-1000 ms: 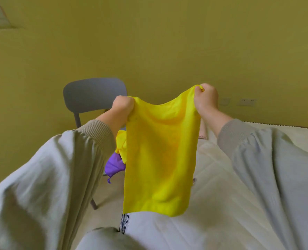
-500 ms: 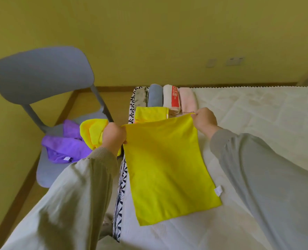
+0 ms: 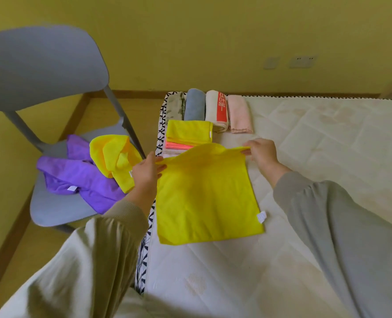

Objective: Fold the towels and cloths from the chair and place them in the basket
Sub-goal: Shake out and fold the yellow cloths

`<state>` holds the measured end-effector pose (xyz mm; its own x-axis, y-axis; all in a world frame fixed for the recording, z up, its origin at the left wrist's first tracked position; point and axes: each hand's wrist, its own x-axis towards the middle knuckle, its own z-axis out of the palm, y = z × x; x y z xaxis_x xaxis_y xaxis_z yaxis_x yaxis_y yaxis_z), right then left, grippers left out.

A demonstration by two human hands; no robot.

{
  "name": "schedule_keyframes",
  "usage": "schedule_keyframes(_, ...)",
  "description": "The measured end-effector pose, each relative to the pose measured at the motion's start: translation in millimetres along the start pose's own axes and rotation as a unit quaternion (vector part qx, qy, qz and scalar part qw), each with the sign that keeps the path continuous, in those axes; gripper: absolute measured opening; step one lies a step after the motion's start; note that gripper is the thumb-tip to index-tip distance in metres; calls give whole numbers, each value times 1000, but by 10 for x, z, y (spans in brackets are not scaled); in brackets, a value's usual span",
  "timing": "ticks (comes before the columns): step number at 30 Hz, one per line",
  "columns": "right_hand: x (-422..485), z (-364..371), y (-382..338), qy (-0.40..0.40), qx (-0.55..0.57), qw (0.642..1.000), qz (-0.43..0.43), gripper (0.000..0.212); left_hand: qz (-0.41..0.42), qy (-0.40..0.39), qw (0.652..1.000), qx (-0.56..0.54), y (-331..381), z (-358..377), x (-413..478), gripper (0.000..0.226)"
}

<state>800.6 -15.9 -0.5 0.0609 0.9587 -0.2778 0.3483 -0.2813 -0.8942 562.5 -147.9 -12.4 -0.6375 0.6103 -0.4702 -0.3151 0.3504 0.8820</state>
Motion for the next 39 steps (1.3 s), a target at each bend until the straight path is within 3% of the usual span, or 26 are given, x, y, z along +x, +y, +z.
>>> schedule_keyframes(5, -489, -183, 491, 57, 72, 996, 9, 13, -71, 89, 981, -157, -503, -145, -378, 19)
schedule_keyframes(8, -676, -330, 883, 47, 19, 999, 5, 26, -104, 71, 980, -155, -839, -244, -584, 31)
schedule_keyframes(11, -713, -420, 1227, 24, -38, 997, 62, 41, -159, 46, 977, -134, -1105, -344, -640, 49)
schedule_keyframes(15, -727, -496, 1436, 27, -41, 993, 109, 28, -180, 10, 983, -22, -1246, -464, -625, 42)
schedule_keyframes(20, -818, -476, 1493, 40, -43, 994, 89, 15, -169, 11, 985, -18, -1241, -577, -648, 14)
schedule_keyframes(23, -959, -438, 1568, 42, -82, 992, 87, 3, -152, -3, 988, 11, -1286, -608, -647, 15)
schedule_keyframes(27, -1062, -354, 1750, 28, -147, 984, 95, 29, -122, 15, 986, 116, -1387, -677, -587, 13)
schedule_keyframes(29, -1061, -304, 1776, 18, -187, 979, 86, 34, -84, 19, 972, 220, -1410, -730, -548, 10)
schedule_keyframes(32, -1071, -285, 1787, -1, -240, 968, 71, 40, -26, -4, 914, 406, -1431, -803, -554, 5)
schedule_keyframes(35, -1051, -325, 1784, -14, -274, 958, 81, 39, -9, -24, 898, 439, -1453, -801, -571, 12)
schedule_keyframes(39, -1007, -324, 1752, -20, -259, 961, 92, 18, 5, -14, 897, 443, -1400, -694, -584, 20)
